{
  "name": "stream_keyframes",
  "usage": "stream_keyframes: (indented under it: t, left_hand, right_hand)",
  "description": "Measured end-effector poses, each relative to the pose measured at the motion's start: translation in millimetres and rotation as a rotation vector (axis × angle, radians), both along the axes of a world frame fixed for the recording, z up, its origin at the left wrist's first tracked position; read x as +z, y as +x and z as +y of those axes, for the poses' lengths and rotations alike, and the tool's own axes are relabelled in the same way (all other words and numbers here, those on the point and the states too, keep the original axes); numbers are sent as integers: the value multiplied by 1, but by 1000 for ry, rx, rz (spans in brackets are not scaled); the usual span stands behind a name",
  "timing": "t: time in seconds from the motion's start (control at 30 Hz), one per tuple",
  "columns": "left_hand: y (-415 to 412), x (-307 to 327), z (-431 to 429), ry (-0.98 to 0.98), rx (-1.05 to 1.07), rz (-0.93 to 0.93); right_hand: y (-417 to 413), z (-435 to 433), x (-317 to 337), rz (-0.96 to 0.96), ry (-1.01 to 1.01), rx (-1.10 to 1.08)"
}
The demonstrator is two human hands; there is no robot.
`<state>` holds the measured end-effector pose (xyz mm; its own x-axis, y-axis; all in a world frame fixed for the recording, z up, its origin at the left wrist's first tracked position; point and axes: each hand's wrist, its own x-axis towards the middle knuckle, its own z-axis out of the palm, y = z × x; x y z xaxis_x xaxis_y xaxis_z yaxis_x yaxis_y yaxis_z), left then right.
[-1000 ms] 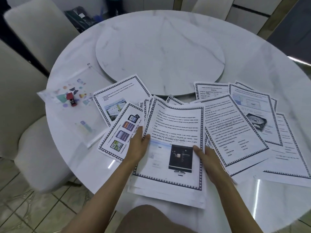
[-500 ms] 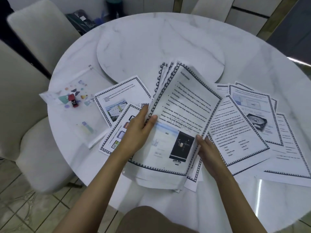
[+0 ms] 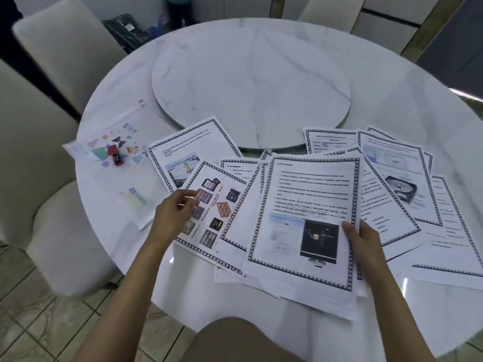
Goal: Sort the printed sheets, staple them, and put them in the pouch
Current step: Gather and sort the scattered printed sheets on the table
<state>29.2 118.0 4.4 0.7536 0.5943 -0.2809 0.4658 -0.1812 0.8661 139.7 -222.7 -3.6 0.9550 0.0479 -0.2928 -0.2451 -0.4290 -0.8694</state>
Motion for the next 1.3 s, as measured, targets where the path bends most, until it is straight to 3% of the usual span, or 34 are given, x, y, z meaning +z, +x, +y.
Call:
stream_keyframes:
  t: [0.23, 0.4, 0.7, 0.9, 1.3]
  left_hand:
    - [-14, -16, 26, 190, 39, 135]
    - [-9, -19, 24, 253, 40, 123]
    - [22, -21, -19, 173, -219, 113]
    - [43, -22, -42, 63, -231, 83]
    - [79, -17, -81, 144, -182, 173]
  right_hand:
    - [-1, -29, 1, -40, -37, -160]
    - [-2, -40, 0, -40, -37, -220]
    - [-5, -52, -3, -36, 18, -299]
    - [0, -72, -4, -40, 45, -353]
    - [13, -95, -10, -10, 79, -307]
